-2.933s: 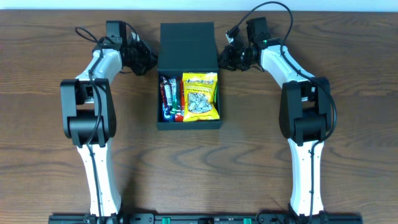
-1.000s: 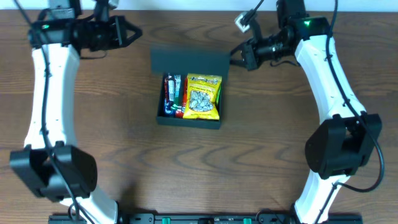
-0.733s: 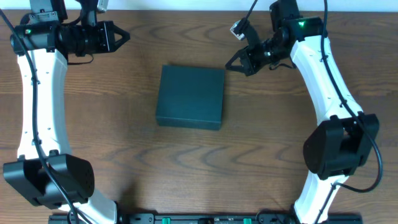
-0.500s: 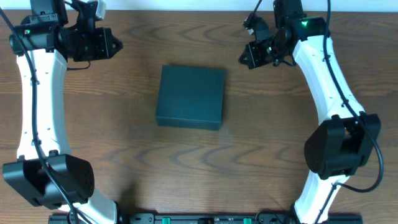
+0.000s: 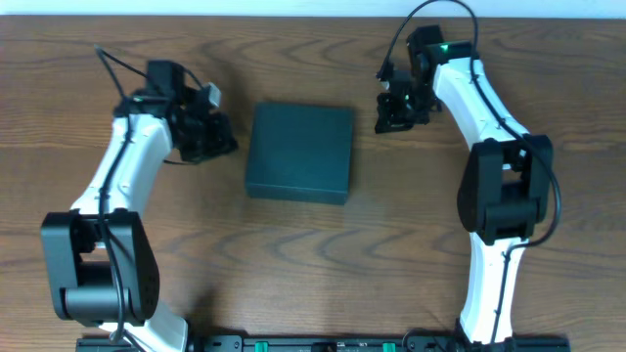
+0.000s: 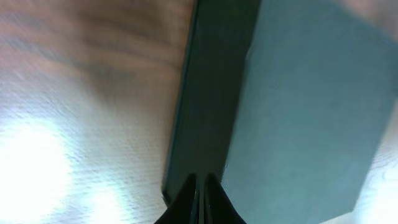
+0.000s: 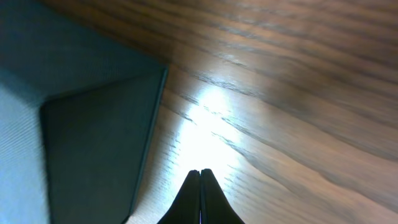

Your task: Pack container

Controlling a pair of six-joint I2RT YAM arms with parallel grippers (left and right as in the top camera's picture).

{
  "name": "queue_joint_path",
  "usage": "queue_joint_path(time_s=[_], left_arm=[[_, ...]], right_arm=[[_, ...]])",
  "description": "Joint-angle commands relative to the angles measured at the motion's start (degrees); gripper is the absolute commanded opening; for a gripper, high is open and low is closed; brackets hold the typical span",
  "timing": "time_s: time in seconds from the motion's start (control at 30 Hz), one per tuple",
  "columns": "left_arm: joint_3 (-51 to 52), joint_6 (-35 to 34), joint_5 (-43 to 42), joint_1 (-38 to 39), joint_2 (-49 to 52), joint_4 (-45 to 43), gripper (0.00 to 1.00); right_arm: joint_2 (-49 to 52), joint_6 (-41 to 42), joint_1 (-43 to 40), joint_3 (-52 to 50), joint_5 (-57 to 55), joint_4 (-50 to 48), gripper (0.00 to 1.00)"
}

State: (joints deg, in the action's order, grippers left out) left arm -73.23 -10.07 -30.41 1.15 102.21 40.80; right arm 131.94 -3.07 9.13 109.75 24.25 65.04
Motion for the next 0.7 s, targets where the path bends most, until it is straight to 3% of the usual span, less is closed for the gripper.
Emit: queue_joint_path(time_s=[0.0,0.67], left_arm=[[2.43,-7.04,4.09,0.31,-0.33,-0.94,0.06],[7.61,-11.02,6.36,3.65,-0.26,-5.11,0.06]], right_arm=[[1.18,0.85,1.77,0.04,3.08,-0.31,0.01],[1.92,0.66,4.57,0.04,6.03,-8.13,0.01]])
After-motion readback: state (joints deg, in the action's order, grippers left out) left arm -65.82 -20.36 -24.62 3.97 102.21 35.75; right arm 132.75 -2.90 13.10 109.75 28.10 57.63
